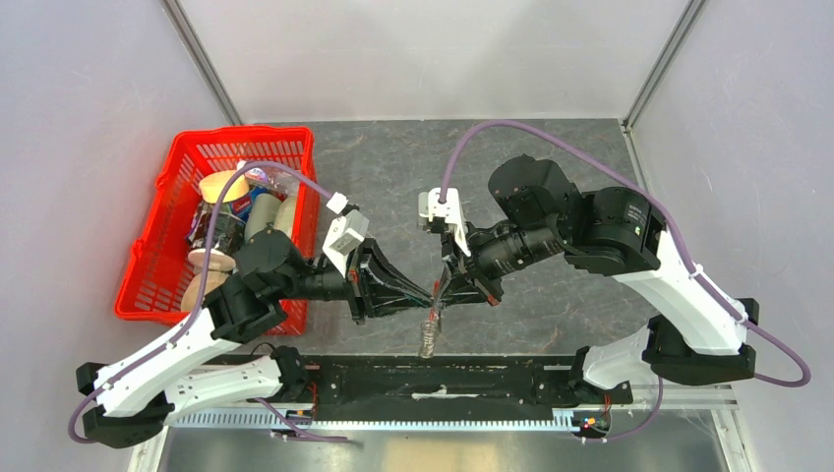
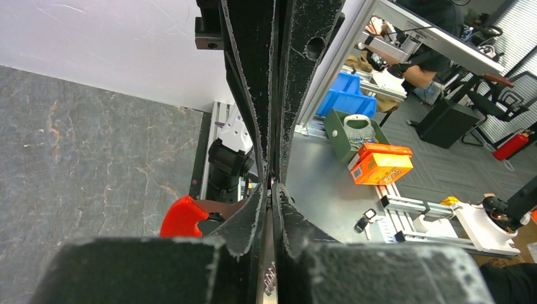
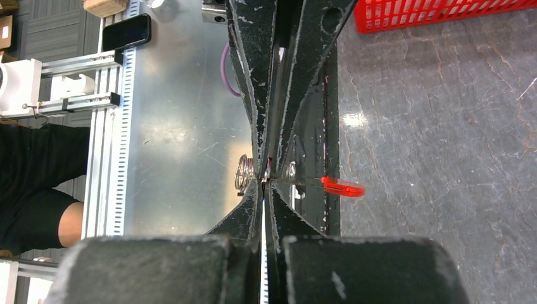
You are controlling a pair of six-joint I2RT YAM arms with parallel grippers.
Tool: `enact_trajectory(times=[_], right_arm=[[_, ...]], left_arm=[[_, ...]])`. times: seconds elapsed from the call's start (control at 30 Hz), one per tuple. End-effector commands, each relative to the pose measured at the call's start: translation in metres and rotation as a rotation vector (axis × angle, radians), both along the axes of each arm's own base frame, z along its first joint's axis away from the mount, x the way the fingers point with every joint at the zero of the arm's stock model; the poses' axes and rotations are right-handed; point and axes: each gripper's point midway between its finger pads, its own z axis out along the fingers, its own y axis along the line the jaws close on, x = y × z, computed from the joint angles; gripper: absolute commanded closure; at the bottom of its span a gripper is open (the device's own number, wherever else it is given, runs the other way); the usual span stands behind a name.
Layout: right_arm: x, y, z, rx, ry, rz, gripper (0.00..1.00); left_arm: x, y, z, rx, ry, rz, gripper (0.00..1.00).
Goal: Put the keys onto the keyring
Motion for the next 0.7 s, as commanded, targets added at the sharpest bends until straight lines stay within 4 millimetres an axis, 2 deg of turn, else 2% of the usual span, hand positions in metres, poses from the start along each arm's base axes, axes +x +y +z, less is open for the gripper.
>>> enact_trajectory(times=[0.0,0.2,0.33,0.67], right_arm=[[-0.004,0.002,0.016,0.052,-0.023,0.021,1.00],[-0.003,0.002,0.014,0.045,-0.019,0.012,1.00],[-0.001,0.002,0.020,0.074,-0.026,-0.016,0.99],[0.000,0.000,0.030,0.128,-0.024,-0.056,0.67]], left_arm=[[-0.003,0.001,0.009,-0.009,-0.048,-0.020,0.97],[-0.009,0.002,0.012,-0.047,-0.055,-0.051,0.98],[-0.013,0.004,0.015,-0.099,-0.046,-0.067,0.98],[-0.017,0.007,0.019,-0.147,-0.058,-0.077,0.98]])
